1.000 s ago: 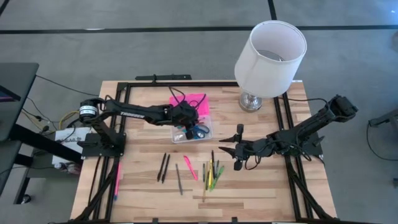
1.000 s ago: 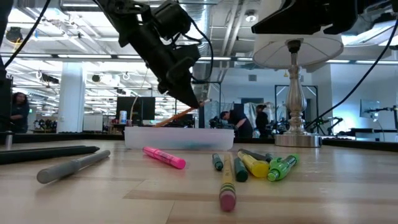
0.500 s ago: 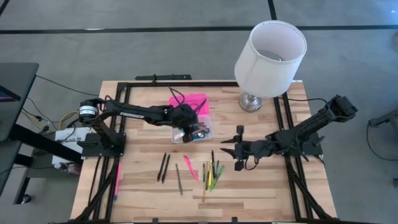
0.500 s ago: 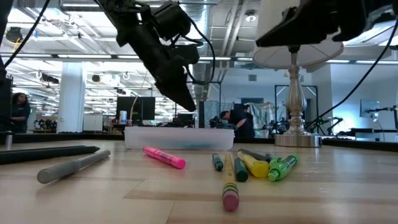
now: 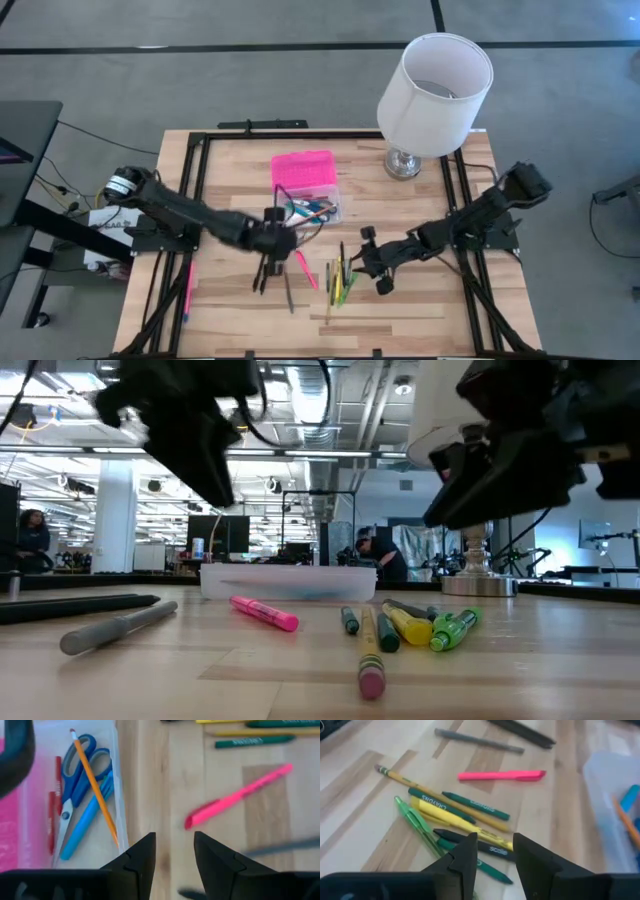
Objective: Pick & place school supplies into a supply box
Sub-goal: Put the green pen into the pink supply box
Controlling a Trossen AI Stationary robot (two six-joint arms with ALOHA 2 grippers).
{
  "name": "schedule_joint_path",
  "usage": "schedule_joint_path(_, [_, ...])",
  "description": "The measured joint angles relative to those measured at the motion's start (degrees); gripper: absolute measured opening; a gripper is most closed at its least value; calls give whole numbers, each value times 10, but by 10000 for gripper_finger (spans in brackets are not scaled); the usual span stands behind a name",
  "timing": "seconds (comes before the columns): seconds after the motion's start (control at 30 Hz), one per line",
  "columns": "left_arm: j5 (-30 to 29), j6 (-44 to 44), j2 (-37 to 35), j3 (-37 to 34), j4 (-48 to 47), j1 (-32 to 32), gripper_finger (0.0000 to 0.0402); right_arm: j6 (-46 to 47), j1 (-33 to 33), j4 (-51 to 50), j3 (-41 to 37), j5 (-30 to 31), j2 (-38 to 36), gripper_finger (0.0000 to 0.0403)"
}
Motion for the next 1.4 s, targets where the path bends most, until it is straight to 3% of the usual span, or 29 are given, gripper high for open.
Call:
schedule_joint_path(0.23, [-132,-125,-8,0,-61,-128,128,0,3,16,24,-26,68,118])
schedule_joint_path(0.47, [-217,-261,-8,0,-131,-202,128,5,11,17,38,-52,107,118])
schedule_joint_path(0.67, [-236,-325,-8,0,-152,-231,128,12,23,16,39,-52,111,118])
schedule_joint_path(1.4, [-252,-358,-8,0,-170,-253,128,55,16,-14,39,-65,111,118])
